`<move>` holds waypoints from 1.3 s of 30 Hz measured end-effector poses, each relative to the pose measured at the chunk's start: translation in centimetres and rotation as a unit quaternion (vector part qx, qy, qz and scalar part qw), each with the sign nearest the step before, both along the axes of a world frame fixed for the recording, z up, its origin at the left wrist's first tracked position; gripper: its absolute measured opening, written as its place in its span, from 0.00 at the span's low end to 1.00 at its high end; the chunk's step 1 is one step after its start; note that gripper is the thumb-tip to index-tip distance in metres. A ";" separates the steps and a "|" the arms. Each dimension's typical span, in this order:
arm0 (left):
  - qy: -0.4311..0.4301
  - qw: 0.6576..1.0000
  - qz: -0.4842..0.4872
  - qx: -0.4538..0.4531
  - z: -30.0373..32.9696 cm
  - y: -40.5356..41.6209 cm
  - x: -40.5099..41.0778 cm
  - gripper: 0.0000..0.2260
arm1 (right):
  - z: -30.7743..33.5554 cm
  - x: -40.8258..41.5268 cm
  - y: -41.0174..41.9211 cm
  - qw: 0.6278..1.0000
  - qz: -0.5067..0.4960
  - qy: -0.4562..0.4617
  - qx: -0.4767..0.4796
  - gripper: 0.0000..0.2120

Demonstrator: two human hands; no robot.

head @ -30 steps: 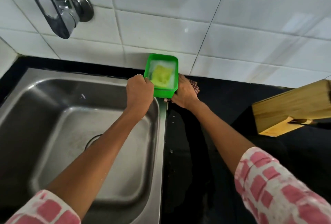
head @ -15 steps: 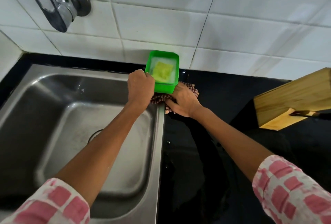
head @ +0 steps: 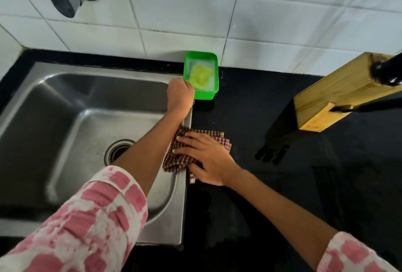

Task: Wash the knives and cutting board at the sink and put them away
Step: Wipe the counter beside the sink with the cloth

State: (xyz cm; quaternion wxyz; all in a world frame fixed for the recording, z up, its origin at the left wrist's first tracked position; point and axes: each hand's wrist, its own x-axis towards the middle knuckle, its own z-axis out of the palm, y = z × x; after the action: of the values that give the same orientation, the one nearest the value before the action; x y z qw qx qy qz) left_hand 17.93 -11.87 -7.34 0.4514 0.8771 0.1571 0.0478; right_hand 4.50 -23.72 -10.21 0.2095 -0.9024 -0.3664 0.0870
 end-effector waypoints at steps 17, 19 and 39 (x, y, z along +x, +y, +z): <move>-0.007 0.981 -0.025 0.192 -3.3 9.7 -22.2 0.20 | 0.8 -4.6 1.0 0.991 -0.131 -0.001 -0.024 0.25; 0.013 0.975 -0.010 0.223 -3.1 11.7 -25.7 0.17 | 0.8 -8.0 1.2 0.988 -0.154 0.001 -0.023 0.24; -0.050 0.964 0.107 0.240 -3.8 27.7 -35.5 0.17 | 1.2 -22.8 29.1 0.891 -0.442 0.099 0.021 0.26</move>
State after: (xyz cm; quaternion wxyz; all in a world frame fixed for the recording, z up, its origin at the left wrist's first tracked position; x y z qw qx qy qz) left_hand -17.55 15.81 -11.16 0.2269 0.9344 0.2112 0.1755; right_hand -18.26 5.35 -9.05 0.2803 -0.9532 0.0916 0.0660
